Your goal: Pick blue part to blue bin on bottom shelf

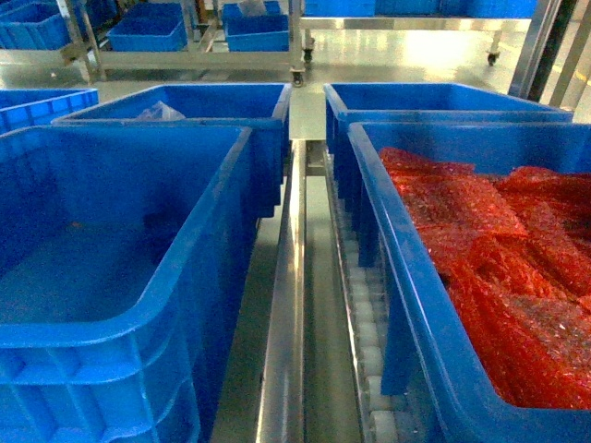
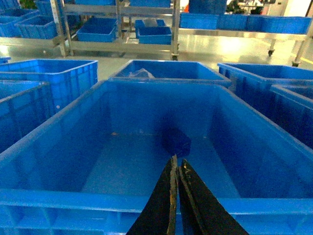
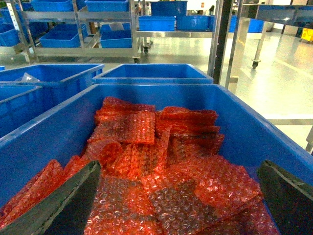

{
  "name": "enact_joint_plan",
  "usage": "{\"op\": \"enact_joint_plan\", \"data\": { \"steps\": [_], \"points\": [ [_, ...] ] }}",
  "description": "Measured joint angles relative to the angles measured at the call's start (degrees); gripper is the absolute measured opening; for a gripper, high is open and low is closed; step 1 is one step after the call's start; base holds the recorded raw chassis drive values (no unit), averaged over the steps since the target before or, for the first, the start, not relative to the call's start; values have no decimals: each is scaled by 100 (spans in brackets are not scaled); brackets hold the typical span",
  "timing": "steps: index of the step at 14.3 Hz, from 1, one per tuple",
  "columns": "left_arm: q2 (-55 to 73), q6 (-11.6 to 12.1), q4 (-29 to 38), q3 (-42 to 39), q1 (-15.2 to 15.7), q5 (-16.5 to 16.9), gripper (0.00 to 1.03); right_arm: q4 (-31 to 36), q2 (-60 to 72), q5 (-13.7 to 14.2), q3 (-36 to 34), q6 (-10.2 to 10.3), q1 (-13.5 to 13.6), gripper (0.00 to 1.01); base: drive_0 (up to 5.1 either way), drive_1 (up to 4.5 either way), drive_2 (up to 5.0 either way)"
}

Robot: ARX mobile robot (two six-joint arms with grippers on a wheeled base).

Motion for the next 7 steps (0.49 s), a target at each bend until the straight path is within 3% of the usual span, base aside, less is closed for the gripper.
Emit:
{"op": "enact_joint_plan", "data": {
  "steps": [4,7],
  "points": [
    [0,-4,20,0,0,-2,42,-9,0,0,0,0,0,98,0,0,0],
    [0,-4,17,0,0,-2,81,-9,0,0,0,0,0,98,0,0,0]
  ]
}}
